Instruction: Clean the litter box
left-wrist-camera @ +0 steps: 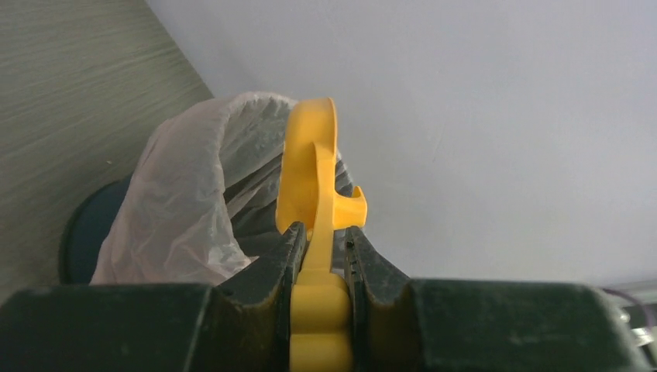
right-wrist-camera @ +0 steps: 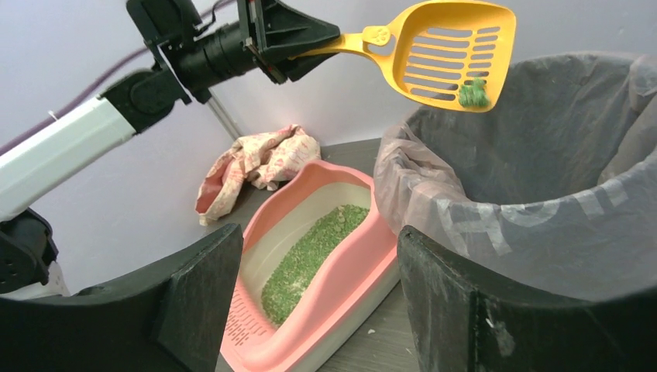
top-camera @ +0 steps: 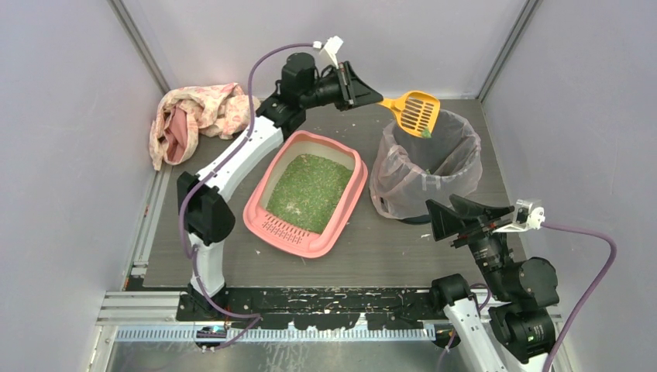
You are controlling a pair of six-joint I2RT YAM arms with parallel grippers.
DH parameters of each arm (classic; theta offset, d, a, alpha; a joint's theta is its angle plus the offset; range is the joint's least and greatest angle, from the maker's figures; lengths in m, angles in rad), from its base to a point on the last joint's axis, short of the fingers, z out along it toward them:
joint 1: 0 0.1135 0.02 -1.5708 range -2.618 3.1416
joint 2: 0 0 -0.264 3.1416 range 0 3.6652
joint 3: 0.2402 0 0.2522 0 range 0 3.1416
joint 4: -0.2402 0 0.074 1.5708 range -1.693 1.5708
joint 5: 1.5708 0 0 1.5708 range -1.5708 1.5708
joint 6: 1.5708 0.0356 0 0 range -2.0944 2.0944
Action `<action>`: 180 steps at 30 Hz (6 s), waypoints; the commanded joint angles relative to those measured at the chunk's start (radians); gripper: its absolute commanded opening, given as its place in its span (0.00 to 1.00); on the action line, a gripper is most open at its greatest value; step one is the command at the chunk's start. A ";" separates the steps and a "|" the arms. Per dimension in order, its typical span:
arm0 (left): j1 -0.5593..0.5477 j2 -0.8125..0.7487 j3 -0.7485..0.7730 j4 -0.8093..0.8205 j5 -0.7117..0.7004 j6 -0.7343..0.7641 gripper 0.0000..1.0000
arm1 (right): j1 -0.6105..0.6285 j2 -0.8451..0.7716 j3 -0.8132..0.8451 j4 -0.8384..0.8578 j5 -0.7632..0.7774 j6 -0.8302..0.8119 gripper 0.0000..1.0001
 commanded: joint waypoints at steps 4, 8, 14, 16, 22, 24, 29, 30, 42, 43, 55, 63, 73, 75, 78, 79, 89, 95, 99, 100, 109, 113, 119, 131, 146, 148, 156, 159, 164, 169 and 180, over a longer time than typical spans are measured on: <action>-0.055 0.020 0.147 -0.160 -0.027 0.573 0.00 | 0.003 -0.027 0.035 -0.044 0.048 -0.046 0.78; -0.087 -0.013 0.103 -0.146 -0.038 0.790 0.00 | 0.006 -0.030 0.030 -0.049 0.061 -0.052 0.77; -0.126 -0.128 -0.068 0.060 -0.017 0.916 0.00 | 0.012 -0.031 0.012 -0.040 0.079 -0.059 0.77; -0.126 -0.151 -0.084 0.100 -0.023 0.887 0.00 | 0.014 -0.029 0.003 -0.035 0.079 -0.056 0.77; -0.066 -0.254 -0.175 0.343 0.004 0.619 0.00 | 0.015 -0.024 -0.019 -0.025 0.069 -0.048 0.77; -0.004 -0.270 -0.179 0.397 0.045 0.482 0.00 | 0.015 -0.026 -0.024 -0.025 0.065 -0.048 0.77; 0.172 -0.409 -0.348 0.411 -0.006 0.282 0.00 | 0.016 -0.027 -0.037 -0.030 0.064 -0.057 0.77; 0.193 -0.467 -0.394 0.332 -0.058 0.338 0.00 | 0.016 -0.027 -0.043 -0.026 0.063 -0.055 0.77; 0.226 -0.877 -0.654 -0.328 -0.273 0.815 0.00 | 0.017 0.070 -0.145 0.139 -0.041 -0.006 0.77; 0.225 -0.880 -0.655 -0.370 -0.253 0.849 0.00 | 0.016 0.079 -0.151 0.151 -0.055 0.000 0.77; 0.233 -0.676 -0.576 -0.661 -0.133 1.026 0.00 | 0.017 0.139 -0.155 0.190 -0.104 -0.017 0.77; 0.232 -0.595 -0.610 -0.754 -0.183 1.043 0.00 | 0.017 0.180 -0.178 0.229 -0.156 0.000 0.77; 0.219 -0.553 -0.707 -0.726 -0.009 0.927 0.00 | 0.016 0.186 -0.189 0.248 -0.168 0.005 0.77; 0.220 -0.536 -0.715 -0.749 -0.023 0.912 0.00 | 0.017 0.185 -0.188 0.246 -0.165 0.004 0.77; 0.219 -0.526 -0.744 -0.747 -0.084 0.890 0.00 | 0.016 0.183 -0.189 0.246 -0.161 0.003 0.77; 0.219 -0.531 -0.751 -0.742 -0.105 0.887 0.00 | 0.016 0.183 -0.189 0.245 -0.160 0.003 0.77; 0.220 -0.602 -0.612 -0.822 -0.257 0.912 0.00 | 0.017 0.165 -0.188 0.237 -0.139 0.000 0.77; 0.219 -0.553 -0.639 -0.847 -0.303 0.926 0.00 | 0.016 0.154 -0.186 0.237 -0.138 -0.001 0.77; 0.220 -0.503 -0.702 -0.787 -0.226 0.898 0.00 | 0.017 0.154 -0.185 0.236 -0.145 -0.002 0.77; 0.220 -0.494 -0.721 -0.757 -0.185 0.884 0.00 | 0.017 0.153 -0.186 0.235 -0.146 -0.002 0.77; 0.209 -0.485 -0.891 -0.549 0.049 0.718 0.00 | 0.017 0.148 -0.189 0.235 -0.136 -0.002 0.77; 0.205 -0.492 -0.957 -0.482 0.081 0.651 0.00 | 0.015 0.147 -0.188 0.233 -0.130 -0.003 0.77; 0.190 -0.488 -1.069 -0.315 0.149 0.510 0.00 | 0.016 0.141 -0.188 0.227 -0.125 -0.004 0.77; 0.194 -0.502 -1.092 -0.186 0.145 0.354 0.00 | 0.016 0.124 -0.183 0.209 -0.111 -0.003 0.77; 0.321 -0.577 -1.043 -0.116 0.083 0.249 0.00 | 0.015 0.127 -0.180 0.203 -0.108 -0.005 0.77; 0.335 -0.577 -1.035 -0.125 0.076 0.256 0.00 | 0.016 0.128 -0.177 0.202 -0.108 -0.008 0.77; 0.424 -0.596 -1.045 -0.012 0.123 0.171 0.00 | 0.017 0.143 -0.168 0.198 -0.108 -0.013 0.77; 0.451 -0.616 -1.044 0.023 0.131 0.140 0.00 | 0.017 0.148 -0.168 0.198 -0.108 -0.014 0.77; 0.493 -0.635 -1.052 0.077 0.164 0.099 0.00 | 0.016 0.152 -0.169 0.201 -0.109 -0.014 0.77; 0.508 -0.648 -1.077 0.135 0.180 0.065 0.00 | 0.016 0.159 -0.171 0.204 -0.112 -0.015 0.77; 0.479 -0.725 -0.955 -0.216 -0.022 0.354 0.00 | 0.016 0.182 -0.177 0.240 -0.145 0.013 0.77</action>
